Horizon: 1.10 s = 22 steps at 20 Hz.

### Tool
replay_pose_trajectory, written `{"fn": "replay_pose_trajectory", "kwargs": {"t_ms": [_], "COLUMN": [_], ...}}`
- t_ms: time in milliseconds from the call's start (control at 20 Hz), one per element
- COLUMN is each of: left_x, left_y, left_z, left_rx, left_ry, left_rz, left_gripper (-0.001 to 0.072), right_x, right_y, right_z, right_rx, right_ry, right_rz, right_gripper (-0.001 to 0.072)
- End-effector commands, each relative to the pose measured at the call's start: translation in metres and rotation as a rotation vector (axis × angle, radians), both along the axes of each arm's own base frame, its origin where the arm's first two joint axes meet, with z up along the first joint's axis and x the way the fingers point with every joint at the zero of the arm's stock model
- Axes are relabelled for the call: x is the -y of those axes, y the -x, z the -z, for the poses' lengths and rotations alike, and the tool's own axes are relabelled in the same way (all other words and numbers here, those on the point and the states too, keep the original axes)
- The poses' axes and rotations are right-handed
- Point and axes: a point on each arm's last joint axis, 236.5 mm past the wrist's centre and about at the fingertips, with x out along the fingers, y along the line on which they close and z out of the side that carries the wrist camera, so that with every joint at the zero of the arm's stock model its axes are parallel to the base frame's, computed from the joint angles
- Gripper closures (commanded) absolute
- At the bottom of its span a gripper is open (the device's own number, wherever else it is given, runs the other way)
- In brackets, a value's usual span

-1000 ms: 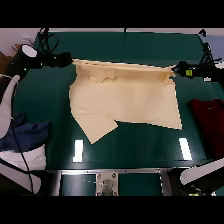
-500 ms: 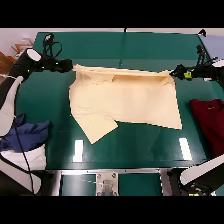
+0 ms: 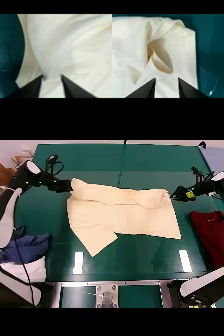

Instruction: Fold the shirts.

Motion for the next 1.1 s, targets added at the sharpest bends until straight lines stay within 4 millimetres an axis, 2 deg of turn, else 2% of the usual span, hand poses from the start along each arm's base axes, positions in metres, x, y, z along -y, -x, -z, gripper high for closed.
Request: {"fn": "replay_pose_trajectory", "kwargs": {"t_ms": [0, 150, 250, 300, 350, 400, 500, 600, 700, 800, 900, 1050], "left_x": [-0.006, -0.029, -0.04, -0.043, -0.045, -0.045, -0.045, -0.039, -0.027, -0.009, 0.0, 0.019], "left_y": [0.032, 0.06, 0.088, 0.105, 0.122, 0.139, 0.174, 0.194, 0.203, 0.204, 0.199, 0.191], "left_z": [-0.012, -0.031, -0.034, -0.034, -0.031, -0.026, -0.009, 0.015, 0.039, 0.061, 0.079, 0.095], "left_rx": [-0.149, -0.257, -0.361, -0.411, -0.453, -0.477, -0.487, -0.462, -0.452, -0.432, -0.385, -0.329], "left_ry": [0.029, 0.049, 0.062, 0.067, 0.069, 0.065, 0.043, 0.062, 0.13, 0.221, 0.244, 0.229], "left_rz": [0.01, -0.011, -0.014, -0.008, -0.01, -0.016, -0.048, -0.115, -0.187, -0.239, -0.296, -0.303], "left_gripper": [0.015, 0.0151, 0.0151, 0.0153, 0.0216, 0.0229, 0.0229, 0.0226, 0.0129, 0.0129, 0.0129, 0.013], "right_x": [0.02, 0.039, 0.047, 0.05, 0.054, 0.059, 0.072, 0.076, 0.071, 0.064, 0.054, 0.037], "right_y": [0.024, 0.046, 0.07, 0.085, 0.103, 0.121, 0.155, 0.188, 0.209, 0.216, 0.214, 0.204], "right_z": [-0.017, -0.05, -0.054, -0.051, -0.046, -0.038, -0.019, 0.007, 0.032, 0.052, 0.063, 0.072], "right_rx": [-0.086, -0.073, -0.088, -0.107, -0.123, -0.142, -0.168, -0.21, -0.252, -0.262, -0.254, -0.24], "right_ry": [0.005, 0.004, -0.002, -0.011, -0.019, -0.03, -0.047, -0.081, -0.112, -0.117, -0.145, -0.205], "right_rz": [0.103, 0.164, 0.212, 0.233, 0.253, 0.288, 0.367, 0.42, 0.453, 0.48, 0.505, 0.517], "right_gripper": [0.0381, 0.045, 0.045, 0.045, 0.0451, 0.0451, 0.0451, 0.0448, 0.0438, 0.0438, 0.0438, 0.0425]}}
